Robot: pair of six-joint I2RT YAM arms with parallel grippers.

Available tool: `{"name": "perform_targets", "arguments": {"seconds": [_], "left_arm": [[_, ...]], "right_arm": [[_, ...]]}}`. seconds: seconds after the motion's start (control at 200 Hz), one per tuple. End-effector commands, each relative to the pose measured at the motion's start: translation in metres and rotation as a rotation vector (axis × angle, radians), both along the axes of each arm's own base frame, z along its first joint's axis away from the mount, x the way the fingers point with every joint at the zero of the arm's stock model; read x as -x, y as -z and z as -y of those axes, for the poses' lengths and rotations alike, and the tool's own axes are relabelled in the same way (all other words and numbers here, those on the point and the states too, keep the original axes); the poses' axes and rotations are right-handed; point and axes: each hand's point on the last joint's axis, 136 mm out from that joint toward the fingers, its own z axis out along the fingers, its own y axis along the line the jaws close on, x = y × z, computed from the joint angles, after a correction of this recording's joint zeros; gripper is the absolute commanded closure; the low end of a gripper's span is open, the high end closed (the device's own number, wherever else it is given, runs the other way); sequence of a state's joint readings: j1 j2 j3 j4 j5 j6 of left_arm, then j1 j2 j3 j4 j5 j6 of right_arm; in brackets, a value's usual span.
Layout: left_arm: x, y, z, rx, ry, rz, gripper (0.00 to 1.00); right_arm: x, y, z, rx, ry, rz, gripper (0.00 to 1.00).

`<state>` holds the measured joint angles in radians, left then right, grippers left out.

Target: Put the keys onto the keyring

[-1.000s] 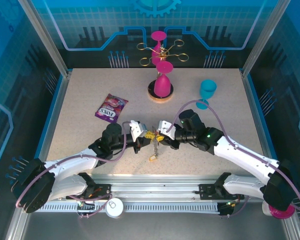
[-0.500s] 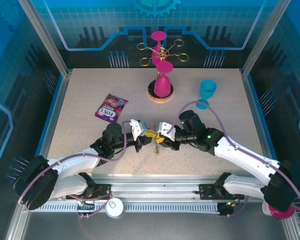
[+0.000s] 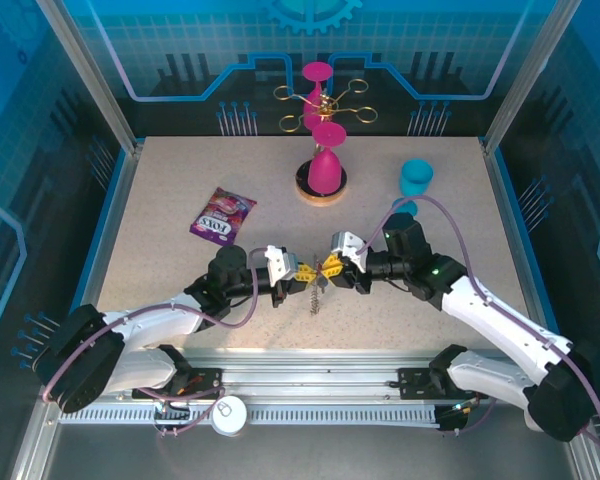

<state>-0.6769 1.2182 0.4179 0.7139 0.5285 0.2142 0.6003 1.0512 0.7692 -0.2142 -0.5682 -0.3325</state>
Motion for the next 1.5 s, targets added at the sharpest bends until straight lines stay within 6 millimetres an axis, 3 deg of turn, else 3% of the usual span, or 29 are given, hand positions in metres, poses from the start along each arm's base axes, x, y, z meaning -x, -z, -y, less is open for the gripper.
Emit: {"name": "perform_targets", "arguments": {"seconds": [0.0,0.205,0.475,0.55,0.655,0.71,0.84,0.946,0.961,1.001,1.321,1.496], "left_arm": [[0.005,-0.017,0.004,0.040,0.055,0.077,1.00],[0.011,-0.018,0.006,0.051,0.100,0.077,1.00],[0.012,-0.022,0.008,0.070,0.111,0.083,1.00],[0.012,-0.023,0.008,0.076,0.114,0.084,1.00],[0.011,-0.022,0.008,0.074,0.110,0.078,1.00],[0.007,-0.021,0.007,0.071,0.083,0.070,1.00],[-0.001,-0.014,0.004,0.031,0.031,0.045,0.79],[-0.001,-0.007,0.003,-0.031,0.029,0.026,0.77],[0.000,-0.006,0.003,-0.040,0.031,0.023,0.77],[0.000,-0.005,0.002,-0.058,0.032,0.019,0.77],[0.001,-0.001,0.002,-0.129,0.051,0.011,0.83],[0.004,-0.002,0.004,-0.142,0.077,0.016,1.00]], "right_arm": [[0.001,-0.002,-0.004,-0.019,-0.028,-0.008,0.79],[-0.002,0.006,-0.005,0.010,-0.026,-0.027,0.76],[0.009,0.008,-0.011,0.000,-0.102,-0.071,0.78],[0.011,0.009,-0.013,-0.001,-0.116,-0.081,0.84],[0.011,0.007,-0.013,-0.006,-0.119,-0.071,1.00],[0.011,0.007,-0.013,0.000,-0.118,-0.066,1.00],[0.007,0.006,-0.009,0.040,-0.091,-0.042,1.00],[0.006,0.016,-0.004,0.138,-0.072,-0.016,1.00],[0.004,0.008,-0.005,0.142,-0.071,0.006,1.00],[0.003,0.011,-0.004,0.188,-0.068,0.019,1.00],[0.005,0.025,-0.009,0.423,-0.115,0.097,1.00],[0.009,0.027,-0.016,0.478,-0.158,0.100,1.00]]}}
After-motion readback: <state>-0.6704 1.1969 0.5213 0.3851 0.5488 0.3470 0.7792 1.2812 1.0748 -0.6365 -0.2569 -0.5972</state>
